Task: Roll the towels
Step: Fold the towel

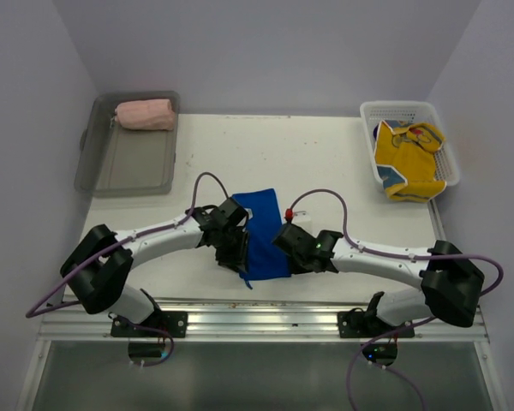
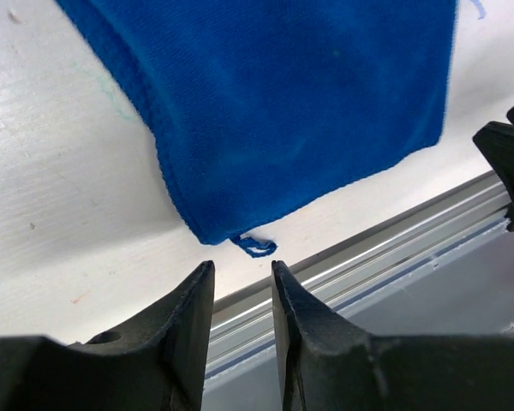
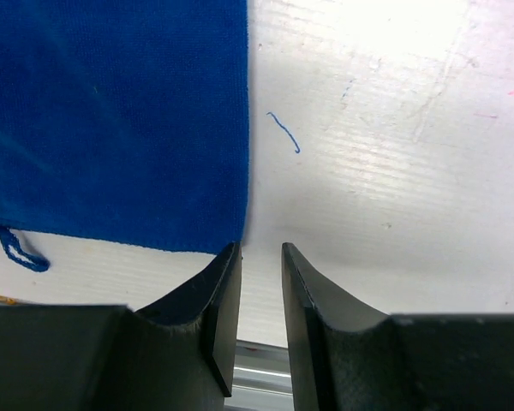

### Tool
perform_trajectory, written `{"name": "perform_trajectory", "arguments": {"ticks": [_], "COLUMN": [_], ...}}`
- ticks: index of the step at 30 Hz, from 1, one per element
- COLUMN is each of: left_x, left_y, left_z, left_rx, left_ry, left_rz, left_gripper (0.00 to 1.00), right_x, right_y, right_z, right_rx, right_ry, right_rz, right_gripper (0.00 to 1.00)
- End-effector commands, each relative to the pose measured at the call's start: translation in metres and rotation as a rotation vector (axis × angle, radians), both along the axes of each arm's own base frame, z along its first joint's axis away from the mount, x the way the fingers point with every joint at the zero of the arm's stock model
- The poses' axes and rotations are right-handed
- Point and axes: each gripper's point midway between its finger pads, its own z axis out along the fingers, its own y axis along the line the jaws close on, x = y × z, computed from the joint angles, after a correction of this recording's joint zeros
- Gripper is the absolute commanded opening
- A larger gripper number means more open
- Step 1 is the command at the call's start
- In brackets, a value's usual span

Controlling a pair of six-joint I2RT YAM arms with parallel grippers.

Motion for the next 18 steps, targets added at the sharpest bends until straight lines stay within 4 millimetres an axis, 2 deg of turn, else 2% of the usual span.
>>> {"name": "perform_trajectory", "arguments": {"ticks": [1, 4, 5, 7, 8, 10, 11, 14, 18], "left_x": [0.015, 0.026, 0.029, 0.032, 0.036, 0.039, 0.041, 0.041, 0.035], "left_y": [-0.013, -0.021, -0.024, -0.027, -0.030, -0.032, -0.037, -0.040, -0.028], "left_z": [0.034, 0.047, 0.050, 0.047, 0.045, 0.034, 0.030, 0.010, -0.018], "left_rx": [-0.073, -0.120, -0.137, -0.141, -0.153, -0.145, -0.167, -0.175, -0.127], "left_ry": [-0.101, -0.142, -0.151, -0.147, -0.152, -0.138, -0.137, -0.112, -0.073], "left_rz": [-0.065, -0.058, -0.056, -0.048, -0.039, -0.020, -0.008, 0.008, 0.031], "left_gripper": [0.36, 0.31, 0.29, 0.27, 0.22, 0.15, 0.09, 0.00, 0.00], "right_x": [0.014, 0.019, 0.022, 0.026, 0.027, 0.028, 0.031, 0.034, 0.034], "right_y": [-0.002, 0.002, 0.010, 0.022, 0.027, 0.036, 0.041, 0.047, 0.037], "right_z": [0.024, 0.027, 0.027, 0.030, 0.028, 0.020, 0.017, -0.002, -0.027], "right_rx": [0.005, -0.016, -0.008, 0.009, 0.013, 0.005, 0.016, 0.013, 0.021], "right_ry": [-0.085, -0.090, -0.091, -0.095, -0.093, -0.075, -0.075, -0.039, -0.001], "right_rz": [-0.027, 0.001, 0.016, 0.053, 0.069, 0.114, 0.120, 0.139, 0.102], "right_gripper": [0.30, 0.29, 0.29, 0.26, 0.24, 0.19, 0.17, 0.12, 0.10]}}
